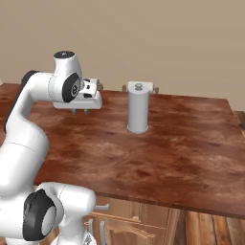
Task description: Take a straw from the drawer in front and place it inside the glass cup on the dining counter.
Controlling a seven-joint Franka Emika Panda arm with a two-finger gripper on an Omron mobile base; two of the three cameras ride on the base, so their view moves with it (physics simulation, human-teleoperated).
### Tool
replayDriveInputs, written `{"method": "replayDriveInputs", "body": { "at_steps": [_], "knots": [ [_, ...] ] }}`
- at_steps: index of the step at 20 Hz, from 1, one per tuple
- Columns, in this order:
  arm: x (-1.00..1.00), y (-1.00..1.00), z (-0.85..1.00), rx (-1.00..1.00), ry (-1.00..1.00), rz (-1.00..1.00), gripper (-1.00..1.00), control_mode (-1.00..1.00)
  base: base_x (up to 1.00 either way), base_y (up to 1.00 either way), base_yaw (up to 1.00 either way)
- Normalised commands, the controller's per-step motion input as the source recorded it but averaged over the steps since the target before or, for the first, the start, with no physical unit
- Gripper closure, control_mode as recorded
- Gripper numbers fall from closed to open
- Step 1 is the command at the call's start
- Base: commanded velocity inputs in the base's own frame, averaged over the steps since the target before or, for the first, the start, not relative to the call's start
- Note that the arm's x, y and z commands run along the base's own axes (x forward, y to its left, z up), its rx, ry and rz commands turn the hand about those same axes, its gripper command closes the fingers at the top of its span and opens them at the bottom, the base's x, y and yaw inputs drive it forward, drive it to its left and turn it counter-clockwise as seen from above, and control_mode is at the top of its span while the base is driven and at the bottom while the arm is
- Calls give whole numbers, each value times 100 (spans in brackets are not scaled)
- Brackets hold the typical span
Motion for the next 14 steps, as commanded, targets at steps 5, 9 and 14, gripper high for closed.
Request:
{"method": "replayDriveInputs", "body": {
  "at_steps": [5,9,14],
  "knots": [
    [-4,-1,0,0,0,0,-100,-100,0,0,0],
    [-35,-7,0,0,-2,0,-100,-100,0,0,0],
    [-51,-3,-13,0,-1,-1,-100,-100,0,0,0]
  ]
}}
